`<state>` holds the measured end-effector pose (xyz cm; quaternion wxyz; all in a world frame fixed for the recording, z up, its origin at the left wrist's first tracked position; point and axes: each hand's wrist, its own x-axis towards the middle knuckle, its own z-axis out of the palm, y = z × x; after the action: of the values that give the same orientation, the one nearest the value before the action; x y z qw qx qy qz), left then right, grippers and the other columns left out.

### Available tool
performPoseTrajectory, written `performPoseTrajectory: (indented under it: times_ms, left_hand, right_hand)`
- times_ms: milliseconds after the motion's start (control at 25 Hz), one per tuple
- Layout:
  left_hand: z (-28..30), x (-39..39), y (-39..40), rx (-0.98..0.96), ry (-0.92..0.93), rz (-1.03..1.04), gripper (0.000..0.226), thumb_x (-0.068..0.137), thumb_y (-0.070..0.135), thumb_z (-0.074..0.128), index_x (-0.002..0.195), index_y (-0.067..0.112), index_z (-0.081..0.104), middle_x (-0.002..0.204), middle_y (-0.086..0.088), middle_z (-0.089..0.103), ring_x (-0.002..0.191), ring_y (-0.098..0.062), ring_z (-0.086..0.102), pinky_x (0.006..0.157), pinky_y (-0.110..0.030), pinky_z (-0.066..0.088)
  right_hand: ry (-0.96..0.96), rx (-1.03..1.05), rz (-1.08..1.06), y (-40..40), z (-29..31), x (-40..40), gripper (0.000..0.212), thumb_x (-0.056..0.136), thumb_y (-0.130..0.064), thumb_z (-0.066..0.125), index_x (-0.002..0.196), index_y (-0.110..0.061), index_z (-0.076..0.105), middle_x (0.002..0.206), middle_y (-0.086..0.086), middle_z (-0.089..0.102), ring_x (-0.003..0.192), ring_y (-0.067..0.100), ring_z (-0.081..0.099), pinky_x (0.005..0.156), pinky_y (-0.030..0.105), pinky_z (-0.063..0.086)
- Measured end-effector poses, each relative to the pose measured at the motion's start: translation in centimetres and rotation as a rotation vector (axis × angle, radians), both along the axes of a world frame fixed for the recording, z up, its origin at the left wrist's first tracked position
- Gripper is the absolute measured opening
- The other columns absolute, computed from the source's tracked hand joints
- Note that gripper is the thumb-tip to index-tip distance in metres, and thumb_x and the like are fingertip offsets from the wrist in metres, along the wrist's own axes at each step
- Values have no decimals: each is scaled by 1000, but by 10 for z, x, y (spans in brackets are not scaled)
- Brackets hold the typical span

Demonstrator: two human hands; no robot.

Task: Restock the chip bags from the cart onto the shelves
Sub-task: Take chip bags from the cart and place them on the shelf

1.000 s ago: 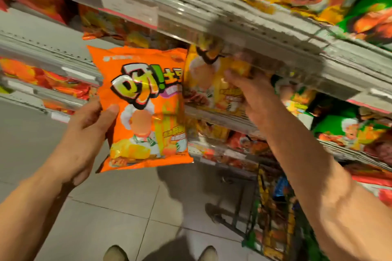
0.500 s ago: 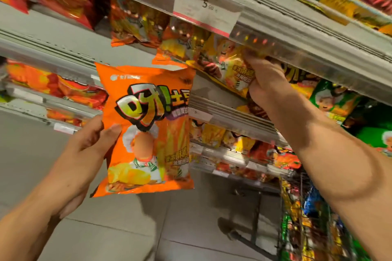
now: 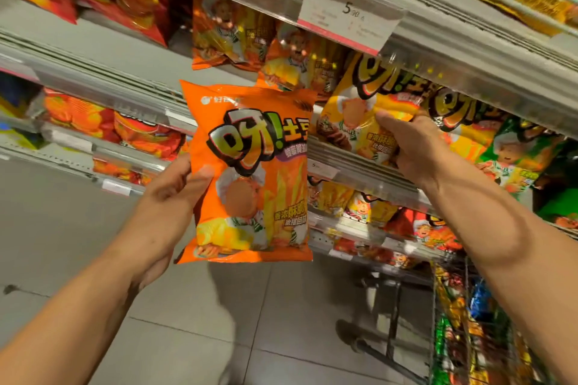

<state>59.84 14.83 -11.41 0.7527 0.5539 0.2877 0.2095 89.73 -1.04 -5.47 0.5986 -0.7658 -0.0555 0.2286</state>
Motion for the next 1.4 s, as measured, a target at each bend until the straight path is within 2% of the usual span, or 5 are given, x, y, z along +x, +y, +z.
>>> performPoseTrajectory:
  times_ms: [200,560,960,1240,1400]
  left_hand:
    - [9,-6,5,-63,-23,-44,32,107,29,44,131,30,65,119,1,75,106,-19,73,75,-26,61]
    - [11,-7,24,-77,-18,53,28,105,29,48,125,23,67,112,-6,77,97,-20,76,67,-26,60]
    - [57,100,81,131,34,47,24,108,18,44,121,15,64,108,-13,74,89,-24,67,79,-41,55]
    - [53,189,106,285,91,86,11,102,22,57,98,20,68,70,22,72,60,9,66,46,-12,48]
    - [38,180,103,59,287,9,36,99,50,47,96,23,70,74,9,76,61,-6,70,54,-27,59]
  right_hand:
    - [-136,-106,-52,-3,-5,-25,43,94,-32,67,129,-10,55,122,14,68,111,35,67,93,53,56]
    - [-517,-99,-161,-13,-11,-92,40,89,-12,72,125,-19,58,115,4,64,108,15,61,96,42,51]
    - [-413,-10,374,26,-2,-109,26,93,-15,68,117,-22,61,108,-10,67,101,1,65,93,31,56]
    - [-508,-294,516,36,-10,-67,66,93,-32,67,151,-30,36,146,-6,50,130,9,49,109,38,45]
    - [-529,-402,631,37,-17,-70,76,93,-42,64,156,-35,23,154,-11,41,139,9,40,116,40,37]
